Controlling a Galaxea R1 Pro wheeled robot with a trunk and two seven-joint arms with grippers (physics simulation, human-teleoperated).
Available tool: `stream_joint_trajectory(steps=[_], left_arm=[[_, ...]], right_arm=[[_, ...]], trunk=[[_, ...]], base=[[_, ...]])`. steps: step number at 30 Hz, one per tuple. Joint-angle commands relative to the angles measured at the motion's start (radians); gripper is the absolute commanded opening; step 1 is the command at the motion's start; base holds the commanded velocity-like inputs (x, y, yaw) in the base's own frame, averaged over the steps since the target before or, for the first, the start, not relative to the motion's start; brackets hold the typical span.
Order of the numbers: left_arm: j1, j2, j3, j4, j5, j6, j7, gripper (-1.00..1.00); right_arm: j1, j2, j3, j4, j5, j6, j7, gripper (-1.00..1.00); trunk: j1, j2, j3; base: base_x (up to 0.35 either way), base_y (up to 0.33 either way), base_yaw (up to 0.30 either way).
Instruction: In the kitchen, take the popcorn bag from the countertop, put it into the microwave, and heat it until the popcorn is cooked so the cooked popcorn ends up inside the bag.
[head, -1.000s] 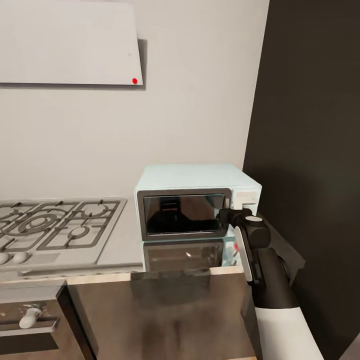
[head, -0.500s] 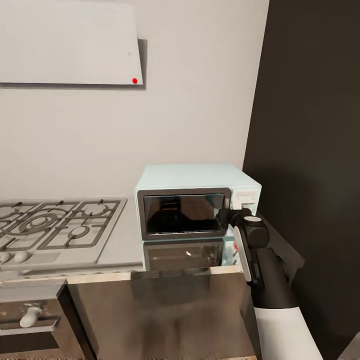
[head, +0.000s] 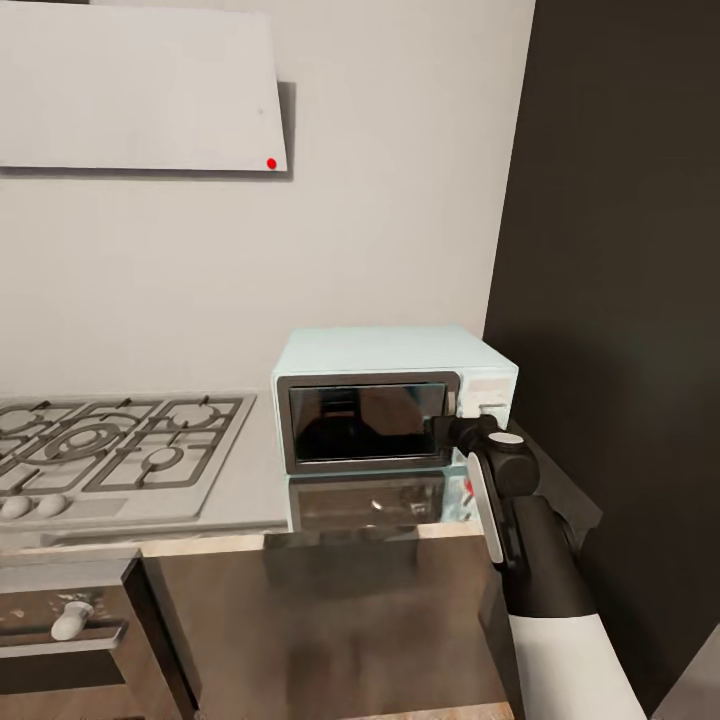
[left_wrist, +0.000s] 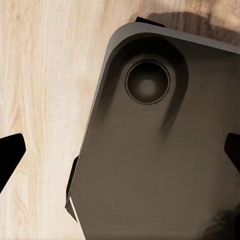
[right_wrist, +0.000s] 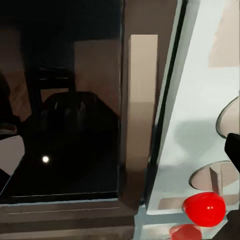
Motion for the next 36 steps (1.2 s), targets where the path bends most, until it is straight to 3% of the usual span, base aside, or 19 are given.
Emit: stream_joint_trajectory(steps=[1, 36], left_arm=[[0.000, 0.000, 0.002, -0.002, 0.004, -0.002, 0.002, 1.00], [0.000, 0.001, 0.001, -0.003, 0.004, -0.002, 0.002, 1.00]], right_arm=[[-0.001, 0.000, 0.001, -0.001, 0.006, -0.002, 0.009, 1.00], [-0.001, -0.007, -0.002, 0.002, 0.009, -0.012, 0.013, 1.00]], trunk=[[0.000, -0.001, -0.001], [0.000, -0.001, -0.001]], base=[[0.000, 0.000, 0.000], [0.021, -0.007, 0.000]])
